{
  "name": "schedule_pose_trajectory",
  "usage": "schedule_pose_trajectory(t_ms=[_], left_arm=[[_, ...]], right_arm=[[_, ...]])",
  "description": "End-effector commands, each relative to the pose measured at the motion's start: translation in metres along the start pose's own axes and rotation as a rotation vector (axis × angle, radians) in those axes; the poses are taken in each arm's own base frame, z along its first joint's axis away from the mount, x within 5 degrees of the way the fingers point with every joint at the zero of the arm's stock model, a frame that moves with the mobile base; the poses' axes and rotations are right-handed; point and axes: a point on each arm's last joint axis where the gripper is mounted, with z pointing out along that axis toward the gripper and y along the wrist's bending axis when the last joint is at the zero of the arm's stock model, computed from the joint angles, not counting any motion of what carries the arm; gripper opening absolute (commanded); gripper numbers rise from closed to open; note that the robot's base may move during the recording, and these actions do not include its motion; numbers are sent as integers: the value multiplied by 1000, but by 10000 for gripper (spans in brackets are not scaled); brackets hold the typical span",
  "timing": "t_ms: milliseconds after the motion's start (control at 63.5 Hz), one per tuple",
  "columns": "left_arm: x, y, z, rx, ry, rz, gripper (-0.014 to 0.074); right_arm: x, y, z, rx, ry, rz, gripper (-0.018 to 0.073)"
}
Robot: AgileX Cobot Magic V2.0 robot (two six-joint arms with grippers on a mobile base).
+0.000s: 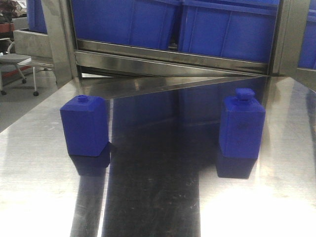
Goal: Pick and sort blue part to right shelf
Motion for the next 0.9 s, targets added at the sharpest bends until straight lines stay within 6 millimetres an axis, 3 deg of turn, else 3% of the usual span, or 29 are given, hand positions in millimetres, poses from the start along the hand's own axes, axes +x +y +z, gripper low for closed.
schedule_pose_trajectory(t_ms=[0,645,881], left_arm=[[0,0,-1,1,-81,-19,134],[0,0,-1,1,-81,-19,134],[0,0,-1,1,-81,-19,134]], right_arm=[[-18,1,-3,-7,-137,-7,56],[-19,1,-3,-8,-145,-7,56],[-45,3,-7,-8,-64,-18,56]])
